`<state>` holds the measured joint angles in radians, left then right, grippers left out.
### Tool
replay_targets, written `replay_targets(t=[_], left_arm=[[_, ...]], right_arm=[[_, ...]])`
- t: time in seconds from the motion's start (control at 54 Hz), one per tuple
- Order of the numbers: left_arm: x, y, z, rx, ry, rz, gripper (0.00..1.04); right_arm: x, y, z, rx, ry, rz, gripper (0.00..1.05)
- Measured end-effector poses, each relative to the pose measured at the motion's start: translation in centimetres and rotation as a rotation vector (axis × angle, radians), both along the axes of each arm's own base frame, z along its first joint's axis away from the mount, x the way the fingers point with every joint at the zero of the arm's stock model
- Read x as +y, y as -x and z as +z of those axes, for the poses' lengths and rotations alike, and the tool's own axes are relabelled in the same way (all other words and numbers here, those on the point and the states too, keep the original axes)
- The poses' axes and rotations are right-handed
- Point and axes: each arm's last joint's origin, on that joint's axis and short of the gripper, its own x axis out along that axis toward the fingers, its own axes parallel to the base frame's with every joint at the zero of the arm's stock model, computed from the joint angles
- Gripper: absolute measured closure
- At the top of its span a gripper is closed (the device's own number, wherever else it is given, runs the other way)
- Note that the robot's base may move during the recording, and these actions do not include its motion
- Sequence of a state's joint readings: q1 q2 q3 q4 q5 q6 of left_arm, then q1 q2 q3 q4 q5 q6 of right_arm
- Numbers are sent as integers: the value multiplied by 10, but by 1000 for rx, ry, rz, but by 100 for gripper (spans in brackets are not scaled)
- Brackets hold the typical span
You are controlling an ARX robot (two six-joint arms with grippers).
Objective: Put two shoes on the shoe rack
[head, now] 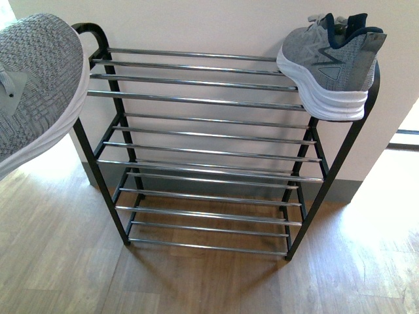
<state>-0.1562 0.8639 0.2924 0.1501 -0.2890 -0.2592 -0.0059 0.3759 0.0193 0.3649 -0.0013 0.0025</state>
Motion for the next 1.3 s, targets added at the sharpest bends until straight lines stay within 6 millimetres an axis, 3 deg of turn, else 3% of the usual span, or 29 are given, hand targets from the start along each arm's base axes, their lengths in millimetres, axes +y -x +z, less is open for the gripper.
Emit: replay_targets(t=[0.666, 0.814, 1.166, 1.295], left_arm=[[0, 0, 0, 0, 0, 0, 103], [0, 0, 0, 0, 0, 1, 103], [0, 0, 0, 0, 0, 1, 103], [0, 0, 0, 0, -1, 0, 103]], right_arm=[[0, 13, 1, -12, 0, 1, 103], [0, 24, -2, 0, -1, 1, 103], [0, 25, -2, -8, 0, 1, 103], [0, 25, -2, -9, 0, 0, 78]])
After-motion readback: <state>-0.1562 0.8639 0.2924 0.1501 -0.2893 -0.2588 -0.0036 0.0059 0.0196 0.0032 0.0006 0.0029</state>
